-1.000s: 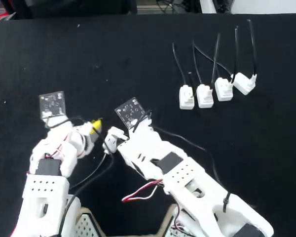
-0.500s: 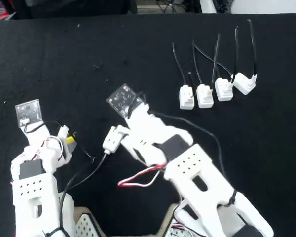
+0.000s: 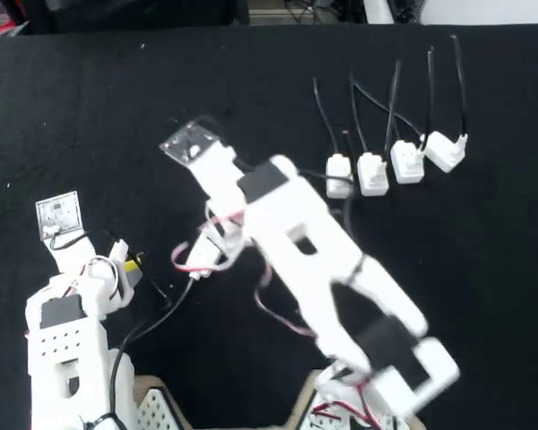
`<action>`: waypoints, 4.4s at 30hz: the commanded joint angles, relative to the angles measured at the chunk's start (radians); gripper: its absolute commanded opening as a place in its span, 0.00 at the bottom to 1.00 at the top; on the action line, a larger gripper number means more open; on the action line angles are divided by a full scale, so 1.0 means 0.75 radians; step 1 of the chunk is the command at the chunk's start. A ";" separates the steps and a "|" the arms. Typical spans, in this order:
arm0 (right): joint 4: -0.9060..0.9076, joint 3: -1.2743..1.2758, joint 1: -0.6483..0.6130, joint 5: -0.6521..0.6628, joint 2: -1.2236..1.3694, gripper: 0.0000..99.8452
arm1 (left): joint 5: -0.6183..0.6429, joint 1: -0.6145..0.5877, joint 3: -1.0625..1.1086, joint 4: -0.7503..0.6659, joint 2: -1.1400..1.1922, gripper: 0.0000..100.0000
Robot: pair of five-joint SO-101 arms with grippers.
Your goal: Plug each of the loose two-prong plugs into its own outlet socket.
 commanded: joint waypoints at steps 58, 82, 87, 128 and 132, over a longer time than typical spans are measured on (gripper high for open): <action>0.526 -1.102 0.010 0.125 0.764 0.01 | -0.010 -0.050 -0.013 -0.012 -0.014 0.29; 0.516 -0.783 0.018 0.125 0.572 0.01 | -0.010 -0.050 -0.026 -0.012 -0.014 0.29; 0.483 -0.791 0.012 0.123 0.572 0.01 | -0.010 -0.050 -0.026 -0.012 -0.014 0.29; 0.360 -0.987 -0.153 -0.014 0.983 0.01 | -0.010 -0.052 -0.026 -0.012 -0.014 0.29; 0.299 -0.973 -0.155 -0.012 0.981 0.01 | -0.010 -0.052 -0.026 -0.012 -0.014 0.29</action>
